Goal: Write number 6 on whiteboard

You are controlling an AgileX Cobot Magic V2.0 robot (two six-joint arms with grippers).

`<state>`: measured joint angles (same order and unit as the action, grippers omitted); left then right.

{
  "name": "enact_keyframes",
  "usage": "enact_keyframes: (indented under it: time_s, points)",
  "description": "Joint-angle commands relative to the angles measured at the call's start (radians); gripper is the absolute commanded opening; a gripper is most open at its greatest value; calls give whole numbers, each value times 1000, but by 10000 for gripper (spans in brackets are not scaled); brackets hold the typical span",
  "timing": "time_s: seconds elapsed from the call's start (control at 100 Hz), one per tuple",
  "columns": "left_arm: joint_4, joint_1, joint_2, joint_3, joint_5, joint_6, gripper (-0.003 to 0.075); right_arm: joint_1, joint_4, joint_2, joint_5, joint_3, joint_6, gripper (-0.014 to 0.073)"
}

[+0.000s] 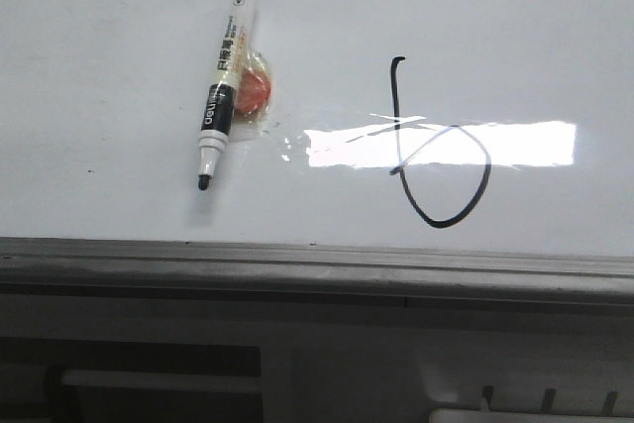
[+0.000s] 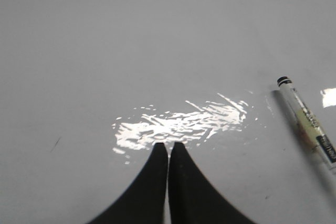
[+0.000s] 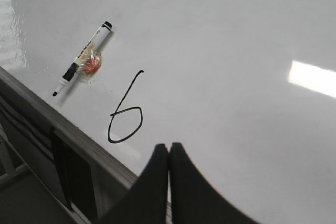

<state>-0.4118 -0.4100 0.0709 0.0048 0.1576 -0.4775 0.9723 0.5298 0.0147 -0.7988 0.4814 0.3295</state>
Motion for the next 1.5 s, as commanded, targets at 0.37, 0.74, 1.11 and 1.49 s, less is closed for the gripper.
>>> enact_keyframes:
  time_s: [0.37,0.74,1.11,1.49]
  points:
    - [231,318,-106,45,-455,383,-19,-7,37,8,68,19,-1,-54]
    - [231,318,-106,45,-455,383,-19,-7,37,8,68,19,-1,-53]
    - [231,318,-106,45,-455,383,-19,-7,37,8,68,19,-1,-53]
    - [231,318,-106,45,-455,383,-19,-135,-63,5,386,-155,-51,-54]
